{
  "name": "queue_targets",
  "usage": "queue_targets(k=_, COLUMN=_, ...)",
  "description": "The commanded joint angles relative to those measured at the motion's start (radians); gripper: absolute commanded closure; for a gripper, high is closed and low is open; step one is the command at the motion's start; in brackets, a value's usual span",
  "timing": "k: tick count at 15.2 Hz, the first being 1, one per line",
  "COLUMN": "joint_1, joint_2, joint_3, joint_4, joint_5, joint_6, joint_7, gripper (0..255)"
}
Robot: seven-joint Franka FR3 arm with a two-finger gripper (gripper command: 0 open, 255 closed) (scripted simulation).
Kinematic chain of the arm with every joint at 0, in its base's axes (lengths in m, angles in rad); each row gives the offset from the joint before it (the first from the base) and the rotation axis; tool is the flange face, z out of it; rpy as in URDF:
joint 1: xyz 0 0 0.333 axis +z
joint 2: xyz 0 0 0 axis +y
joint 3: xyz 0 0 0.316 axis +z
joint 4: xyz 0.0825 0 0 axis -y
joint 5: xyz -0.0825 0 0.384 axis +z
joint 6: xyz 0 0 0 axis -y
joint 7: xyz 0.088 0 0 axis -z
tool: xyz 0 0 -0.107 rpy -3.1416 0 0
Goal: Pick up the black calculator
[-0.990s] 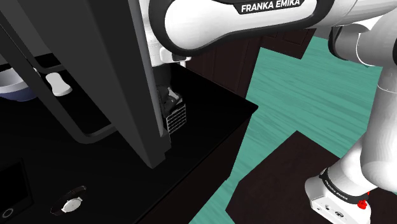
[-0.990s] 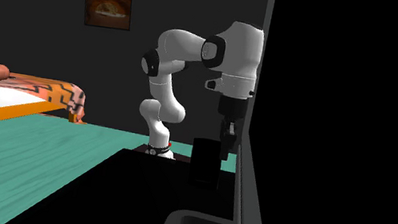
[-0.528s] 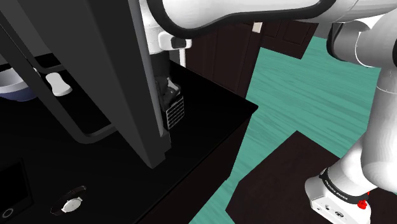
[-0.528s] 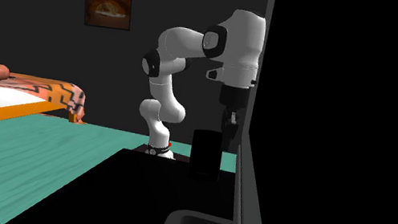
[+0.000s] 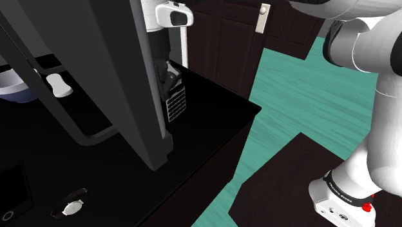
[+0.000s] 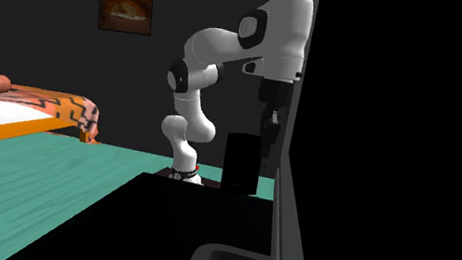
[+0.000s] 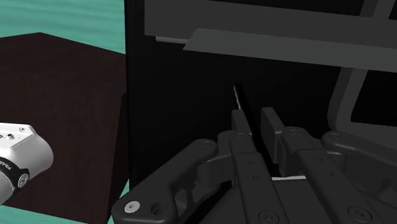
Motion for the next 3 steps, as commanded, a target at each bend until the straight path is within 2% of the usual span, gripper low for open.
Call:
queue_targets(k=1, joint_1=0.022, joint_2=0.015, joint_3=-0.004, joint_4=0.052, joint_5=-0.011, joint_6=-0.037, joint_7=0.0, gripper=255)
queue_targets(k=3, joint_1=0.023, joint_2=0.016, joint_3=-0.004, joint_4=0.056, joint_5=-0.012, joint_6=-0.039, joint_7=0.0, gripper=255)
